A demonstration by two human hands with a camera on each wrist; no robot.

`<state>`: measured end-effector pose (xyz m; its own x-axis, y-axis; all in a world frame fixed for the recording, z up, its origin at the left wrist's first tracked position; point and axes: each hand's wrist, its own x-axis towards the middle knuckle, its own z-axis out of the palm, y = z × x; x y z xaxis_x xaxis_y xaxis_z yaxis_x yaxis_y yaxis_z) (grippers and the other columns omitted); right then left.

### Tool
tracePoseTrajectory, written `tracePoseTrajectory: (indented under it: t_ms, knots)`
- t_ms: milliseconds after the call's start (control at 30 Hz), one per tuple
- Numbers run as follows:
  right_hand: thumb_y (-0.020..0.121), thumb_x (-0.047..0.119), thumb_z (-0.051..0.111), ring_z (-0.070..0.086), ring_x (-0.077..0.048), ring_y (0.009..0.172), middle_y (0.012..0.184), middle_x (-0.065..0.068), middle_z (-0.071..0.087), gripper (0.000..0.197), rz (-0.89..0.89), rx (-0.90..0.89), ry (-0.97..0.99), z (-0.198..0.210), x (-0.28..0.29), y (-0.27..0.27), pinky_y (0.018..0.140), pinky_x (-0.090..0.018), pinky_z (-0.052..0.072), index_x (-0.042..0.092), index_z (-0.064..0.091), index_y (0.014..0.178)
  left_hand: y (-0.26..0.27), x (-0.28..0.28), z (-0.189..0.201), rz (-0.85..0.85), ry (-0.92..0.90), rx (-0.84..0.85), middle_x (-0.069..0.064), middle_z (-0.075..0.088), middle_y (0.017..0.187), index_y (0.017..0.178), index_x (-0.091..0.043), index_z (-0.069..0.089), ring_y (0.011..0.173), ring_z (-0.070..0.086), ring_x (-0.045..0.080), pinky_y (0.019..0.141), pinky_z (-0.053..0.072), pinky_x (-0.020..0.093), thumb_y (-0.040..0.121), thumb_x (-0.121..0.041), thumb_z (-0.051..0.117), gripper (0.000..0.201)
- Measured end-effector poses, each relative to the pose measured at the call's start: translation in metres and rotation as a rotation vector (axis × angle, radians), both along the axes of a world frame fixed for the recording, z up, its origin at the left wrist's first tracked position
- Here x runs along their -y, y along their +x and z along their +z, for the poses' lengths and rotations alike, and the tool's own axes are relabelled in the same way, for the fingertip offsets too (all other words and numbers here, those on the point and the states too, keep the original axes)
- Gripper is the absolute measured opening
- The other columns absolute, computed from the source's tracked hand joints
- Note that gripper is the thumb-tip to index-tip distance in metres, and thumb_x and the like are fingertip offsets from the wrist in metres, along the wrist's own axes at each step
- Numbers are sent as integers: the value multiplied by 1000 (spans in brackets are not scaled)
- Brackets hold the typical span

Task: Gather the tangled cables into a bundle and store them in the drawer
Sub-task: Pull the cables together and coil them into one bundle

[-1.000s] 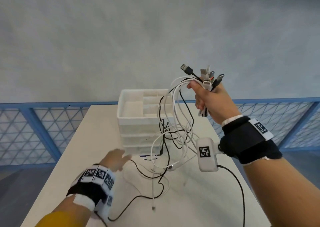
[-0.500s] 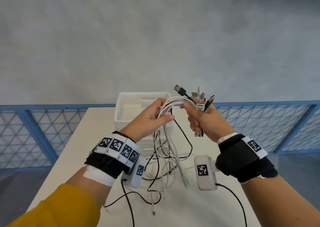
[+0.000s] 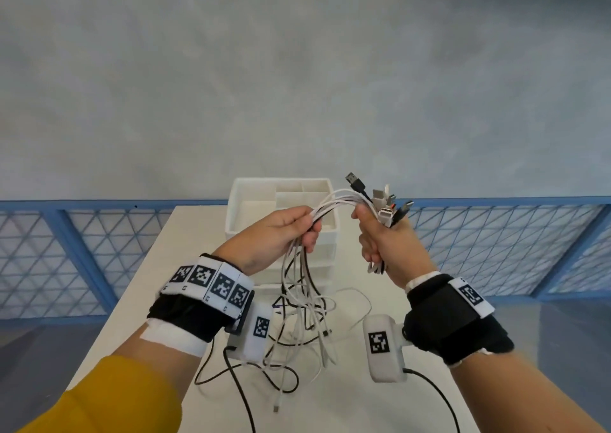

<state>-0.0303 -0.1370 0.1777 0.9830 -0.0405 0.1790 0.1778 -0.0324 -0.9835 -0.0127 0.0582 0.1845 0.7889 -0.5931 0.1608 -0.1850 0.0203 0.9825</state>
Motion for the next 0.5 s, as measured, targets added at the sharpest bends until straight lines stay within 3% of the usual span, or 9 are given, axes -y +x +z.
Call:
tracePoseTrajectory:
  t_ms: [133,200,267,333,400,500]
  knots:
    - [89,29,57,32,-13,31,35,5,36,22,-52,17,-13,9,-6,6,45,-30,29,21,58,69,-8,6,0,-62,295,102,-3,49,70,95,-13,53,66,56,-1,73,45,10,97,-8,33,20]
    - [88,28,59,33,-14,32,35,6,37,20,-39,38,-62,21,-7,6,45,-30,29,26,59,68,-12,7,-3,-63,349,90,-4,50,71,105,-14,51,71,56,2,80,43,14,96,-12,36,17]
    - [88,28,59,32,-15,34,35,7,37,18,24,47,-217,32,-9,2,41,-25,28,31,60,70,-14,6,3,-22,293,27,-4,57,69,106,-11,53,72,60,4,83,42,21,93,-28,40,25]
    - [89,28,58,33,-10,33,32,8,39,14,84,53,-416,39,-13,-4,35,-20,28,31,62,77,-12,7,15,7,128,-141,-4,57,60,96,-8,58,64,60,12,79,45,28,81,-57,33,57]
    - [90,26,57,32,-5,30,30,11,41,14,114,59,-512,40,-15,-8,33,-18,29,30,61,78,-11,11,24,10,27,-237,-5,42,48,77,-10,58,46,45,15,71,49,30,74,-68,27,65]
    - [89,26,58,32,-9,34,32,9,39,13,88,42,-452,38,-13,-9,33,-16,27,35,61,80,-12,13,22,59,83,-132,-11,28,44,65,-14,48,38,27,7,60,49,25,93,-44,33,43]
